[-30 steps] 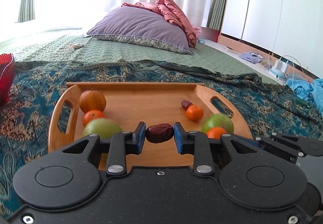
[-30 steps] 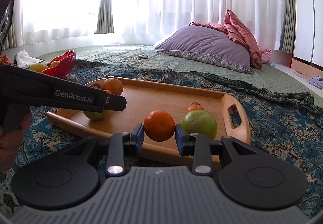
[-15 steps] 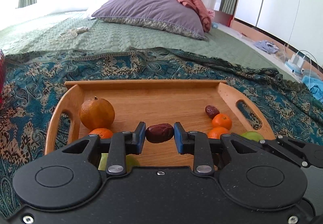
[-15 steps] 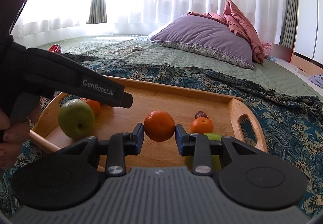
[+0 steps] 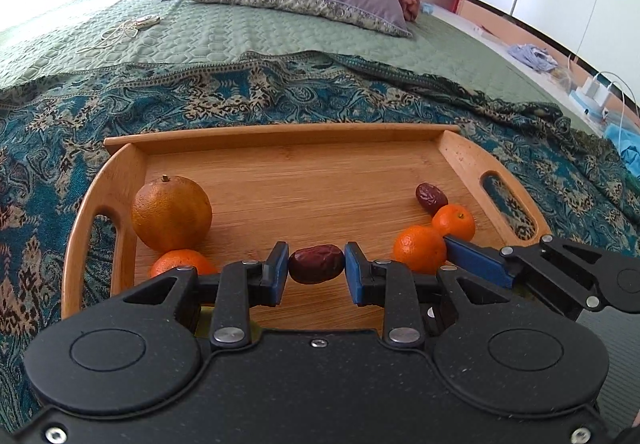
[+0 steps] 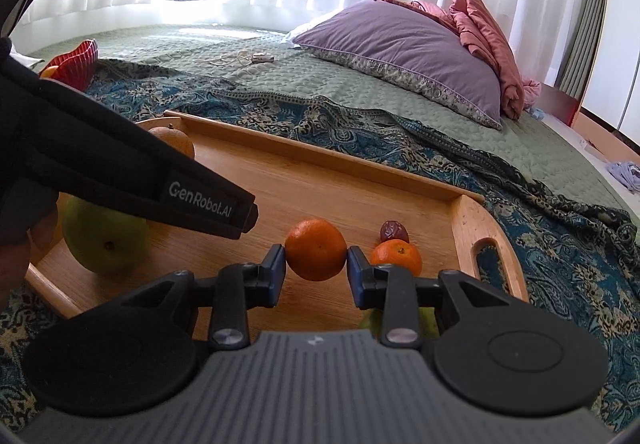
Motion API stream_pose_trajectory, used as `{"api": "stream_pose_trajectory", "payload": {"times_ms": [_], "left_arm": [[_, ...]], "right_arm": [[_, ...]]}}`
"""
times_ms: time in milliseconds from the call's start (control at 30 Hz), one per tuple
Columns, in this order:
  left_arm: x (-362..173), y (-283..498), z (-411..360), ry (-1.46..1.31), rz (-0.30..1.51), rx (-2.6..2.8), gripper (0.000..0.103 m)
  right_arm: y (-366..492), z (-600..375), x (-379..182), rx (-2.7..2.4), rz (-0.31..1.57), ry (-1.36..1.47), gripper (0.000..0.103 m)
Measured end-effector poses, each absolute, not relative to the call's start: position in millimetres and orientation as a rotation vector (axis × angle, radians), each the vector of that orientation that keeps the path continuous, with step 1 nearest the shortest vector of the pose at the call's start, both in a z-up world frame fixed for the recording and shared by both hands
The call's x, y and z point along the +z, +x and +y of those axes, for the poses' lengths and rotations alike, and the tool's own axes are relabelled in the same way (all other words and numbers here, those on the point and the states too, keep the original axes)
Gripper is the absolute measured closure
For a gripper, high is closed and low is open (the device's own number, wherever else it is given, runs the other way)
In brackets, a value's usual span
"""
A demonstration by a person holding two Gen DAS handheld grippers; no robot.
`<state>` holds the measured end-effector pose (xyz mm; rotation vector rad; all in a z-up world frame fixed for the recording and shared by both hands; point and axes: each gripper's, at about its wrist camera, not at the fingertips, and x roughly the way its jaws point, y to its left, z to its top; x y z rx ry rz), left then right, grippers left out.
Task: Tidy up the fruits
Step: 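Carry the held tangerine and date over the tray and lower them, then open both tools to release the tangerine and date onto the tray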
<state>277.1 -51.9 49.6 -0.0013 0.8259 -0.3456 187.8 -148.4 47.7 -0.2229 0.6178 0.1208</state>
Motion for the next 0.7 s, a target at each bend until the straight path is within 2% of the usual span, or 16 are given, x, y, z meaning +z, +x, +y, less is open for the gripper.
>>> {"api": "stream_pose_trajectory", "payload": {"times_ms": [433, 533, 600, 700], "left_arm": [[43.5, 279.7, -49.2, 0.003, 0.822, -0.333, 0.075], [44.4, 279.2, -48.9, 0.0, 0.818, -0.332, 0.075], [45.9, 278.1, -48.6, 0.001, 0.812, -0.331, 0.072], [48.4, 274.9, -48.3, 0.002, 0.789, -0.332, 0.064]], "right_arm": [[191.7, -152.6, 47.4, 0.136, 0.627, -0.17, 0.063], [191.6, -152.6, 47.4, 0.135, 0.626, -0.169, 0.057], [191.0, -153.3, 47.7, 0.136, 0.625, -0.164, 0.054], [189.3, -155.5, 48.8, 0.139, 0.621, -0.146, 0.052]]}}
